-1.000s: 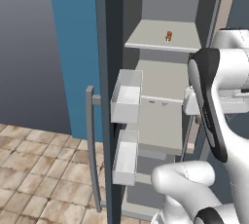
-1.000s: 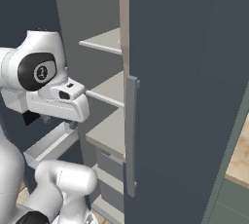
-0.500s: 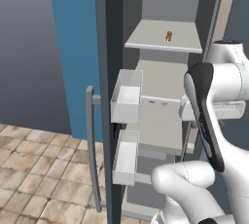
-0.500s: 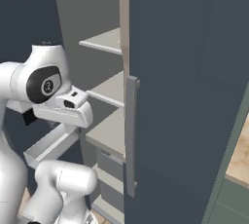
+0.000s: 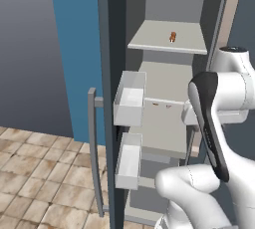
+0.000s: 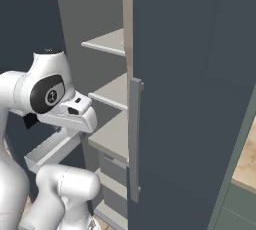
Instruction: Store the kebab skewer in the freezer for long-term storage. Close the freezer door after placing the cooked food.
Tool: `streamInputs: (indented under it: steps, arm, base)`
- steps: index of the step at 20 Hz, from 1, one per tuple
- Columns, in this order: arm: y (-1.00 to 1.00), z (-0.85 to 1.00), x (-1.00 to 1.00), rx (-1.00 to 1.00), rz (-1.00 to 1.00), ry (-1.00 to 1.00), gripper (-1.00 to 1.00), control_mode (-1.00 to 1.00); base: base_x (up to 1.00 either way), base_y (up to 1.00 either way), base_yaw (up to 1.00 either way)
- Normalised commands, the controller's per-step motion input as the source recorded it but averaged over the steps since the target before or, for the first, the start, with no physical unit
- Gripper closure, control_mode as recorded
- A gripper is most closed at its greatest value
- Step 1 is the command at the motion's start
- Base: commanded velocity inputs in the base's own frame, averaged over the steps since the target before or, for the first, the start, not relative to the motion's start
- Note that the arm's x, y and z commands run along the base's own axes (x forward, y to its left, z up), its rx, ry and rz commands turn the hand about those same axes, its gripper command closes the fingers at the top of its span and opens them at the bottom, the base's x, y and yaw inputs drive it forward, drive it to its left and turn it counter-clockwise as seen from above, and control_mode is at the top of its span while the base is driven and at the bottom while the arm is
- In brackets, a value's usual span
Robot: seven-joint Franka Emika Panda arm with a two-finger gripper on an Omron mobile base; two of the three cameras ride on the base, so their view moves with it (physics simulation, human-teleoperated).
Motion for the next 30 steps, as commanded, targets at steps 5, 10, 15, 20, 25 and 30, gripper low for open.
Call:
streamInputs:
  steps: [5, 10, 15, 20, 25, 30]
  arm:
    - [0.00, -0.31, 0.00, 0.00, 0.00, -0.04, -1.00, -1.00]
    - [0.00, -0.29, 0.00, 0.00, 0.00, 0.00, -1.00, -1.00]
    - [0.00, -0.03, 0.00, 0.00, 0.00, 0.00, -1.00, -1.00]
    - [0.00, 0.00, 0.00, 0.00, 0.00, 0.00, -1.00, -1.00]
    - [0.00, 0.00, 0.00, 0.00, 0.00, 0.00, -1.00, -1.00]
    - [0.00, 0.00, -0.23, 0.00, 0.00, -0.03, -1.00, -1.00]
  base:
    - [0.00, 0.00, 0.00]
    - [0.00, 0.00, 0.00]
    - [0.00, 0.00, 0.00]
    - [0.00, 0.00, 0.00]
    - [0.00, 0.00, 0.00]
    - [0.00, 0.00, 0.00]
